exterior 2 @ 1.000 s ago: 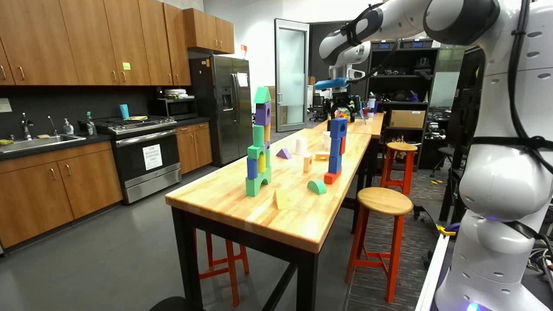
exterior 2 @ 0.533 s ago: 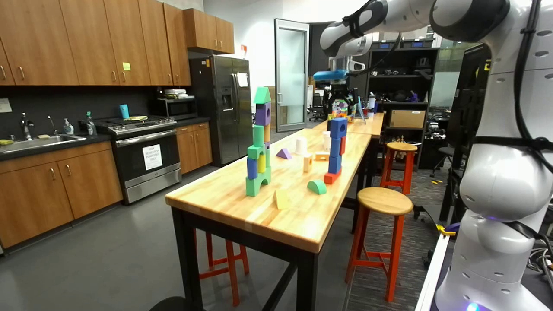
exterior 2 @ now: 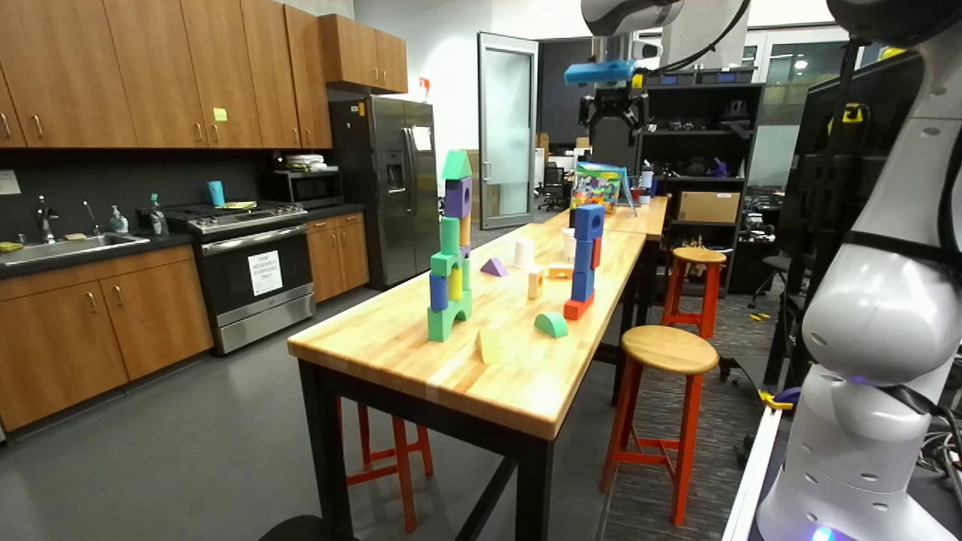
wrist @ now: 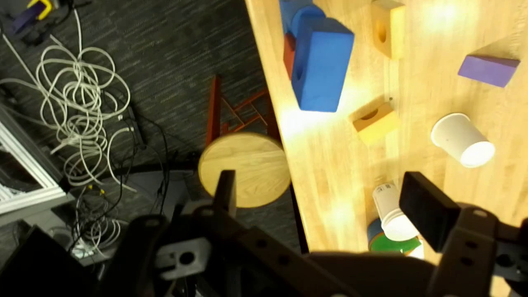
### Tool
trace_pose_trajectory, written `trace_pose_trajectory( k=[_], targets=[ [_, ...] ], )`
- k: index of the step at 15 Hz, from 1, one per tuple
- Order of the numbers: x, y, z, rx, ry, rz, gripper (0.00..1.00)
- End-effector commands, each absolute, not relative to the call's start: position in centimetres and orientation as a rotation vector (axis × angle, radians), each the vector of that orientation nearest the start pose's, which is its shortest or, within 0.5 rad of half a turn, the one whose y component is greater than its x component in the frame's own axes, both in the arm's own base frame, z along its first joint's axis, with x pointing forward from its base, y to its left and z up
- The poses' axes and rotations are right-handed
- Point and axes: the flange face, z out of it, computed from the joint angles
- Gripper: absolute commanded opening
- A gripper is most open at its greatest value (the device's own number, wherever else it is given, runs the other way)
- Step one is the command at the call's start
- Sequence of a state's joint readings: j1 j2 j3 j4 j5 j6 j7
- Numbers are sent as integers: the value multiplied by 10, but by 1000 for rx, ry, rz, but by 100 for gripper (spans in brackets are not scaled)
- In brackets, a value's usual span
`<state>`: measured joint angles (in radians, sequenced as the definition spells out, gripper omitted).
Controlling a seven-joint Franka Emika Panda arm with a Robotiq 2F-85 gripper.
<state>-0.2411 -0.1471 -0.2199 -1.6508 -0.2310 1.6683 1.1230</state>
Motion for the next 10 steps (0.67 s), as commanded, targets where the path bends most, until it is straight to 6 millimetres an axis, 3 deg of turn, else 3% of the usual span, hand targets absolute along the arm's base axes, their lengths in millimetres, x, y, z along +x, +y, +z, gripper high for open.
trace_pose_trajectory(
  k=[1, 5, 6, 10],
  targets=[
    [429, -246, 690, -2558, 2175, -430, 100],
    [417, -242, 677, -2825, 1934, -503, 100],
    [428, -248, 685, -2714, 2045, -467, 100],
    [429, -249, 680, -2727, 2036, -462, 100]
  ],
)
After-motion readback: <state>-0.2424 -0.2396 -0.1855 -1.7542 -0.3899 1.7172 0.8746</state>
